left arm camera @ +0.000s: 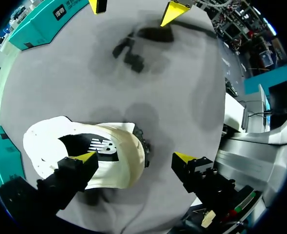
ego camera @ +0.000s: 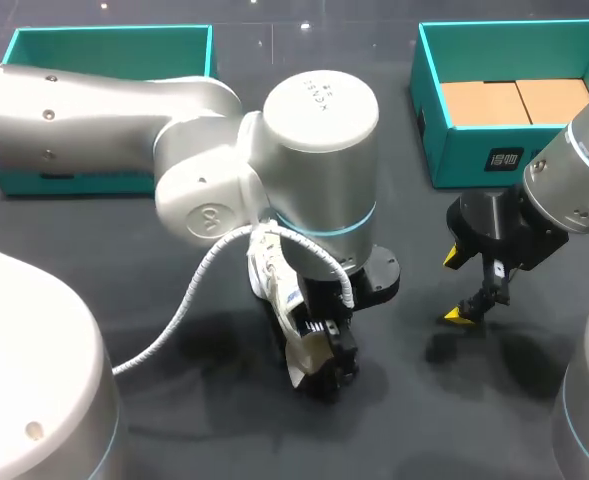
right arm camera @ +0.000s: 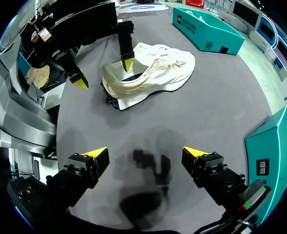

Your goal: Take the shoe out of the shoebox, open the shoe tongue, remove and reinsert the insole, then place the shoe into the shoebox

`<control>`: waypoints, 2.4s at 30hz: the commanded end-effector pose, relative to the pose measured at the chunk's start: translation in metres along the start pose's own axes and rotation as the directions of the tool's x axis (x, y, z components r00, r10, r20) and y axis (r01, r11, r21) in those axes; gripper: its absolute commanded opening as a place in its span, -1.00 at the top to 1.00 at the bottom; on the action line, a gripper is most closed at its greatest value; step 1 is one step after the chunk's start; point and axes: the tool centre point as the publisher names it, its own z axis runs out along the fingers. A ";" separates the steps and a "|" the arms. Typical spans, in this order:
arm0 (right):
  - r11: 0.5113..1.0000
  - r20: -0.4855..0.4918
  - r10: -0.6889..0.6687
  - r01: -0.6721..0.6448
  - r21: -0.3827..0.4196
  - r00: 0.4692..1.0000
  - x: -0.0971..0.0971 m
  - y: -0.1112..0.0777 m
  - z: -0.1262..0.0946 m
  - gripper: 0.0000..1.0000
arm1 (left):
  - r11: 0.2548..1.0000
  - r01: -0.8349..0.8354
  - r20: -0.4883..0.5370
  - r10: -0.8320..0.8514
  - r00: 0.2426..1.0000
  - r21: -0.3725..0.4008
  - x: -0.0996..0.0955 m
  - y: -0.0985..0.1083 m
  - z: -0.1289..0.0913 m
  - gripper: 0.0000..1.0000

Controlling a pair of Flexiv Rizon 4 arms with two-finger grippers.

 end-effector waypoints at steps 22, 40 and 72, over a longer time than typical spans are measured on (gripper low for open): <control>1.000 0.004 0.000 0.000 0.000 1.000 0.002 -0.001 0.001 -1.00 | 0.996 0.082 0.050 -0.081 0.996 -0.020 0.010 0.001 0.046 -0.71; 1.000 0.004 0.000 0.000 0.000 1.000 0.002 -0.001 0.001 -1.00 | 0.994 0.105 0.042 -0.104 0.994 -0.012 0.008 0.010 0.049 1.00; 1.000 0.004 0.000 0.000 0.000 1.000 0.002 -0.001 0.001 -1.00 | 0.975 -0.222 -0.066 0.221 0.973 -0.008 -0.045 0.027 -0.086 1.00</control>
